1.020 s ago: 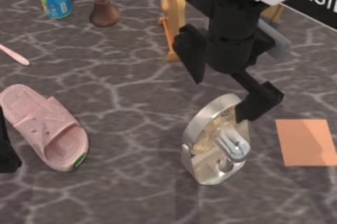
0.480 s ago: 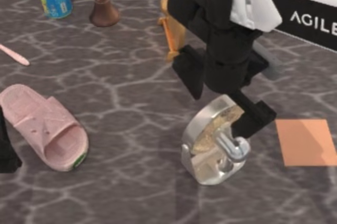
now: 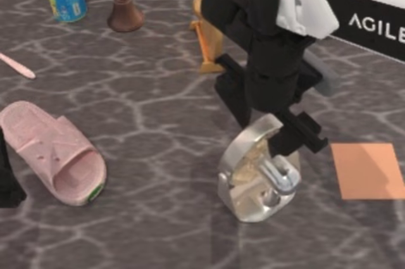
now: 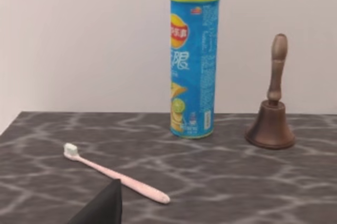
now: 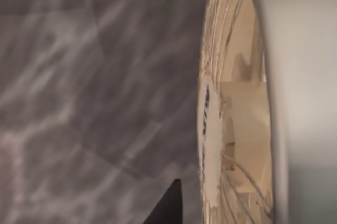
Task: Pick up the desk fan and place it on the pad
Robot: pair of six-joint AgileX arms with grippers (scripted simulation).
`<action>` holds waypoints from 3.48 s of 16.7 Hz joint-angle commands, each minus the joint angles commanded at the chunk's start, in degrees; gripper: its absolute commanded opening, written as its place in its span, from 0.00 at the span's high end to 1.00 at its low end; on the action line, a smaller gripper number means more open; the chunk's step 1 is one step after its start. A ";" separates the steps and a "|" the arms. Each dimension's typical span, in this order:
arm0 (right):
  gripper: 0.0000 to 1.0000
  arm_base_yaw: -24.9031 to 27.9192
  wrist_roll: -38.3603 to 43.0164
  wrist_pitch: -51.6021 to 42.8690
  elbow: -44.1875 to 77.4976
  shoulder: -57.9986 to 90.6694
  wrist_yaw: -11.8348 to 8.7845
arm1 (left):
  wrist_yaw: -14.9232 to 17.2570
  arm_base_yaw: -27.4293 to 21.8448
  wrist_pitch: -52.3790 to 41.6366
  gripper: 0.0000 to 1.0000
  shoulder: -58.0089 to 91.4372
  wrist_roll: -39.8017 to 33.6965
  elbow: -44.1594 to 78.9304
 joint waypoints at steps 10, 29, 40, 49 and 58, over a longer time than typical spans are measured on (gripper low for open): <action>1.00 0.00 0.00 0.00 0.00 0.00 0.00 | 0.00 0.00 0.00 0.00 0.00 0.00 0.00; 1.00 -0.03 -0.46 -11.69 12.04 0.44 -0.05 | 0.00 0.00 0.00 0.00 0.00 0.00 0.00; 1.00 -6.80 -44.58 -16.84 2.69 -2.69 -2.20 | 0.00 0.00 0.00 0.00 0.00 0.00 0.00; 1.00 -16.02 -112.49 -13.83 -4.57 -12.07 -1.69 | 0.00 0.00 0.00 0.00 0.00 0.00 0.00; 1.00 -23.45 -161.37 -8.97 -11.52 -18.45 1.55 | 0.00 0.00 0.00 0.00 0.00 0.00 0.00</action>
